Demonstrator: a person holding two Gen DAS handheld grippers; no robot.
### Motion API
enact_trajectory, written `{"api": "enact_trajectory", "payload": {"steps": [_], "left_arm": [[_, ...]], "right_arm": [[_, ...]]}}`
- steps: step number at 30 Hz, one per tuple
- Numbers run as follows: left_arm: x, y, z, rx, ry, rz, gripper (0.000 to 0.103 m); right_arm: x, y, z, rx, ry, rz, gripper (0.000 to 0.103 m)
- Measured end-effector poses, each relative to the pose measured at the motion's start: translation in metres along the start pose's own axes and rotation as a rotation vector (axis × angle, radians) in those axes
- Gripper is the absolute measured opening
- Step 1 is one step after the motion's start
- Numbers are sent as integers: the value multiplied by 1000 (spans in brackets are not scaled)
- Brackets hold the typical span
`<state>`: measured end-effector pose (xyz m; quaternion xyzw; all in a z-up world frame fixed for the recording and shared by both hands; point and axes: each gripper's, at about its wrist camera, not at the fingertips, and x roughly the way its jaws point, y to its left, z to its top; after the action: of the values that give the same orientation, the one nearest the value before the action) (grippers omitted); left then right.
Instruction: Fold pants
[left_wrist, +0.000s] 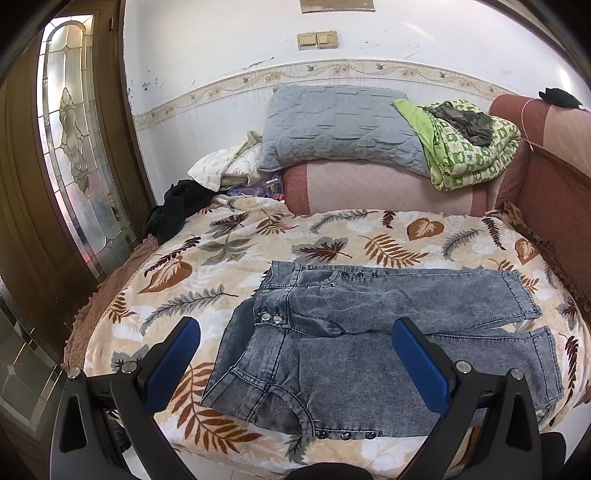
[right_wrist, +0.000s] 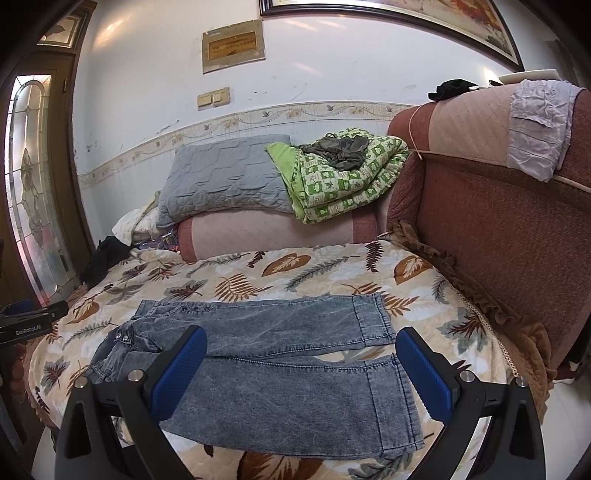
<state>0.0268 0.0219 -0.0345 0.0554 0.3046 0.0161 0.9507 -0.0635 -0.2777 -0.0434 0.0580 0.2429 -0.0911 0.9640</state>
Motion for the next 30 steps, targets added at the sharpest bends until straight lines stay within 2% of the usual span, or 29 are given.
{"api": "enact_trajectory", "payload": {"steps": [9,24,26,30], "left_arm": [[-3,1,-1,3,-2,-3,103],[4,0,-3,9,17,-4,103],[8,1,-7,1,33,-23,103],[21,3,-38,-31,140,-108,103]], "right_arm": [[0,12,0,-22,9,13,103],[3,2,-2,-4,20,4,103],[4,3,-3,-8,21,3,103],[7,0,-5,-9,33,-5,103]]}}
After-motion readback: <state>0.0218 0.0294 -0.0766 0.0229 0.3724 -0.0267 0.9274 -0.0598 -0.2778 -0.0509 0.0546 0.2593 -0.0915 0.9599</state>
